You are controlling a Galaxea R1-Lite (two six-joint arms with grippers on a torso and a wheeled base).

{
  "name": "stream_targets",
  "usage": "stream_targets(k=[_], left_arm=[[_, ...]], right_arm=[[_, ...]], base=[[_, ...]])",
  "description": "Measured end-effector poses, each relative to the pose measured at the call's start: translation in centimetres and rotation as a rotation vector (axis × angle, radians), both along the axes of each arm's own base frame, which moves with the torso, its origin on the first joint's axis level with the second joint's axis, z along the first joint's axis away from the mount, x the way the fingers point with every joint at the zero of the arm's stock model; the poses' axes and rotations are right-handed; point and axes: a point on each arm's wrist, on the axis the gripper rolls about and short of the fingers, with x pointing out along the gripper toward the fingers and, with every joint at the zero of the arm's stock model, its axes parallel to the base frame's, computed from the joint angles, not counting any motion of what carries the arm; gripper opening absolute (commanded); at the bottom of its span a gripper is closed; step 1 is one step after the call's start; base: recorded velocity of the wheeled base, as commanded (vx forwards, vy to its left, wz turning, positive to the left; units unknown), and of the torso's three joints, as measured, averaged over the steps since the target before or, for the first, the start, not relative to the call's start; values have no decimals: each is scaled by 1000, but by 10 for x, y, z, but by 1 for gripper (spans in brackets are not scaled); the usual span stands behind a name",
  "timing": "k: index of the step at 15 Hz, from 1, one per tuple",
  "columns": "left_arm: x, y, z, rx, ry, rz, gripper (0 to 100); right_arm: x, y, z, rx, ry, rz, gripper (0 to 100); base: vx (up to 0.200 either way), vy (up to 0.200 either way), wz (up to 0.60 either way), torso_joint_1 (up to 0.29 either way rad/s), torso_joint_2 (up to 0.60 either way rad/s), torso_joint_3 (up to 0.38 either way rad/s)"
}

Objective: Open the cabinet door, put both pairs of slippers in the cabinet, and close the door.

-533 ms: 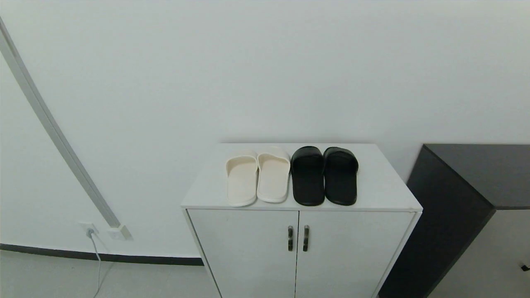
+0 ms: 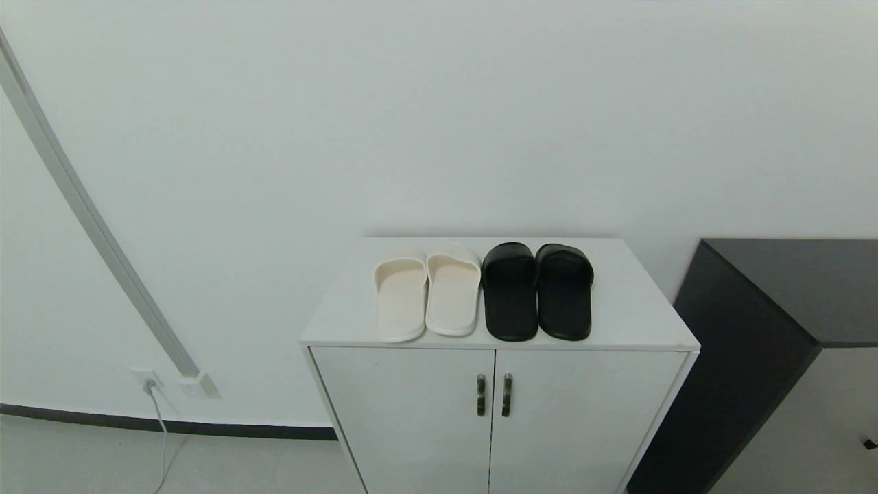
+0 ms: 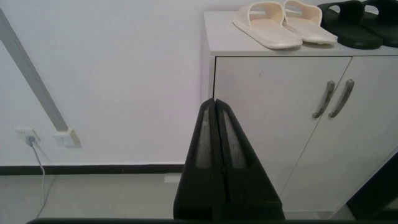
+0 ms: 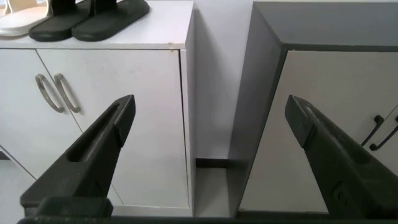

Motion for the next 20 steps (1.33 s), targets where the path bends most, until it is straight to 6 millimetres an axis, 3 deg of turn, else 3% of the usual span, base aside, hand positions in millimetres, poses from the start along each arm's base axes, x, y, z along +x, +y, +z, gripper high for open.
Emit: stream_targets(k=[2, 4, 6, 14, 17, 20], left_arm=[[0, 0, 0, 0, 0, 0, 0], [0, 0, 0, 0, 0, -1, 0], [0, 0, 0, 0, 0, -1, 0], [0, 0, 0, 2, 0, -1, 0], [0, 0, 0, 2, 0, -1, 0], [0, 0, 0, 2, 0, -1, 0]], right_arm=[[-4, 0, 16, 37, -46, 4, 100], [-12, 0, 54, 79, -93, 27, 100], [-5, 1, 76, 73, -21, 80, 100], [90, 13, 125, 74, 161, 247, 100], [121, 38, 143, 79, 180, 281, 100], [145, 80, 156, 105, 183, 288, 100]], base=[[0, 0, 0, 0, 0, 0], [0, 0, 0, 0, 0, 0], [0, 0, 0, 0, 0, 0], [0, 0, 0, 0, 0, 0], [0, 0, 0, 0, 0, 0], [0, 0, 0, 0, 0, 0]])
